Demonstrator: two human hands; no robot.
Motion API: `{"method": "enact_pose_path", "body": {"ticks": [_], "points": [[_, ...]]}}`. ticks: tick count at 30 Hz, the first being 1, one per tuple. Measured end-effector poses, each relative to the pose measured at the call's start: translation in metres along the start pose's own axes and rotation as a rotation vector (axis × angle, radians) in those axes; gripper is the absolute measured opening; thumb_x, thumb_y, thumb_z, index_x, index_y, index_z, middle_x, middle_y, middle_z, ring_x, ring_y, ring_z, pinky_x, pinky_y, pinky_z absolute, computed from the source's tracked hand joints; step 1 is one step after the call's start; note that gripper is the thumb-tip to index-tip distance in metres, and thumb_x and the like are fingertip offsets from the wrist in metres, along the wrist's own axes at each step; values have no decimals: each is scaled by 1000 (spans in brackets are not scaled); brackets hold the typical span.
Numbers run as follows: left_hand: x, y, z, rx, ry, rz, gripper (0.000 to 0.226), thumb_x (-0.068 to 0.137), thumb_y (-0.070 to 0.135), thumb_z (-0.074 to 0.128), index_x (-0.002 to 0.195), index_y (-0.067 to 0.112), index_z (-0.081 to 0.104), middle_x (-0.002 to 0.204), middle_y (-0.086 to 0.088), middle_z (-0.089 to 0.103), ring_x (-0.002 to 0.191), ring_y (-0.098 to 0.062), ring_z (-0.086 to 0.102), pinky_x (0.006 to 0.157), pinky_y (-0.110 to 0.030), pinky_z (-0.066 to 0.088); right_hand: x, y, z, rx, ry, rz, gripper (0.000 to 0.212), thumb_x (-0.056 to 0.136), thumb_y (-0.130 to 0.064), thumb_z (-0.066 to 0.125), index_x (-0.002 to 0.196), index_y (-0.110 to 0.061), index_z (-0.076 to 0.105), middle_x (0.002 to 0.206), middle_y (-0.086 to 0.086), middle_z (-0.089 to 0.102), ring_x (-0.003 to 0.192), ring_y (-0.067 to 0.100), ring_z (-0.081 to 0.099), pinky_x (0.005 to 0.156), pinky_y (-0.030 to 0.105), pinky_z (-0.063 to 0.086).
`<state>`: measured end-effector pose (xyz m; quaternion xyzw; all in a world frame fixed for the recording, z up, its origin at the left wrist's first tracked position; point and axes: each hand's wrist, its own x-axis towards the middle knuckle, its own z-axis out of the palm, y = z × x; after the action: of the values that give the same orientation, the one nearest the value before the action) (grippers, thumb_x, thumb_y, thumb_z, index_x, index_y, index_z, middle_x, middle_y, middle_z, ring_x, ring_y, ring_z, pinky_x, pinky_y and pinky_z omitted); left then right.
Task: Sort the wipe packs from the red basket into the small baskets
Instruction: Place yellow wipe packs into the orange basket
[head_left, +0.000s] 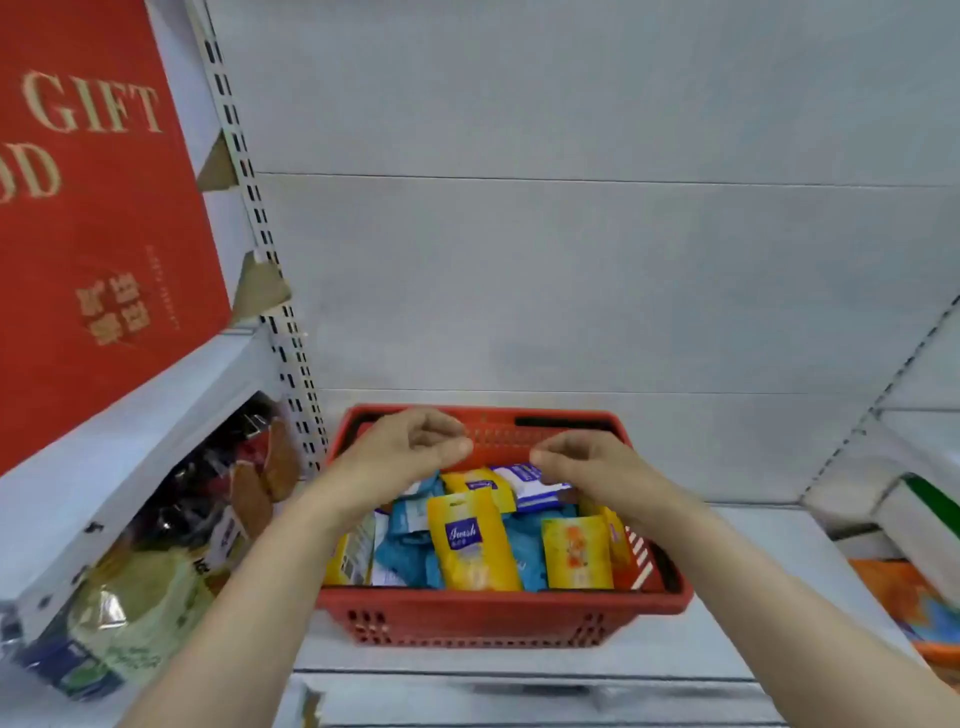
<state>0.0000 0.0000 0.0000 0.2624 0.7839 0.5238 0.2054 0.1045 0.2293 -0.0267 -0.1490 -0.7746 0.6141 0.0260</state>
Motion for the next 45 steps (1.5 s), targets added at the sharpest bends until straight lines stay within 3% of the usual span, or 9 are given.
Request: {"method": "enact_pose_path", "body": {"ticks": [4, 8, 11, 14, 17, 25, 31, 39, 45], "points": [[0, -39, 14, -18, 19, -176, 26, 87, 40, 71, 105, 22, 67, 108, -3, 70, 104, -18, 65, 91, -35, 53, 5, 45, 47, -520, -192, 246, 56, 71, -54, 80, 105, -10, 69, 103, 12, 71, 98, 23, 68, 87, 40, 54], [8, -60, 15, -46, 55, -216, 28, 87, 46, 68, 104, 24, 67, 108, 0, 69, 103, -17, 64, 87, -32, 54, 12, 65, 68, -729, -200, 243, 40, 70, -54, 81, 86, -20, 66, 91, -3, 69, 84, 16, 63, 73, 32, 52], [16, -70, 18, -58, 80, -219, 27, 87, 50, 66, 104, 28, 66, 109, 3, 67, 100, -17, 65, 80, -26, 52, 18, 67, 54, -526, -26, 244, 31, 81, -47, 74, 78, -19, 61, 81, -4, 64, 73, 13, 59, 66, 29, 49], [30, -76, 24, -49, 131, -229, 28, 88, 49, 66, 106, 28, 64, 108, 5, 66, 100, -15, 64, 83, -30, 52, 15, 58, 22, 64, 206, 293, 24, 95, -38, 63, 112, -21, 63, 108, 1, 71, 96, 21, 69, 87, 43, 57], [51, -84, 40, 84, 146, -297, 39, 88, 52, 64, 110, 20, 61, 110, 6, 62, 102, -15, 59, 89, -35, 49, 8, 54, 0, 284, 355, 237, 24, 98, -32, 58, 118, -17, 61, 106, 4, 73, 91, 22, 72, 75, 41, 60], [96, -96, 70, 385, 102, -513, 86, 89, 70, 45, 133, -4, 50, 137, -19, 55, 120, -34, 56, 86, -35, 44, -15, 54, 2, 428, 361, 196, 24, 95, -39, 61, 110, -22, 68, 96, 1, 77, 86, 21, 75, 69, 36, 60], [105, -99, 91, 697, 82, -530, 72, 82, 76, 50, 111, 12, 67, 123, -11, 65, 113, -33, 58, 84, -35, 42, -21, 53, 6, 430, 373, 174, 25, 96, -38, 59, 112, -19, 67, 97, 2, 77, 87, 20, 75, 68, 32, 60], [100, -100, 85, 421, 216, -578, 46, 73, 39, 85, 88, 7, 55, 102, -12, 68, 81, -30, 59, 65, -35, 46, -18, 57, 12, 408, 387, 188, 27, 93, -44, 62, 112, -25, 67, 97, -3, 77, 87, 17, 75, 73, 35, 61], [102, -106, 76, 404, 105, -565, 67, 74, 65, 72, 99, 3, 64, 100, -10, 69, 96, -33, 63, 72, -36, 51, -11, 60, 28, 389, 395, 235, 37, 91, -48, 63, 118, -23, 65, 106, -2, 75, 97, 18, 73, 93, 47, 56]]}}
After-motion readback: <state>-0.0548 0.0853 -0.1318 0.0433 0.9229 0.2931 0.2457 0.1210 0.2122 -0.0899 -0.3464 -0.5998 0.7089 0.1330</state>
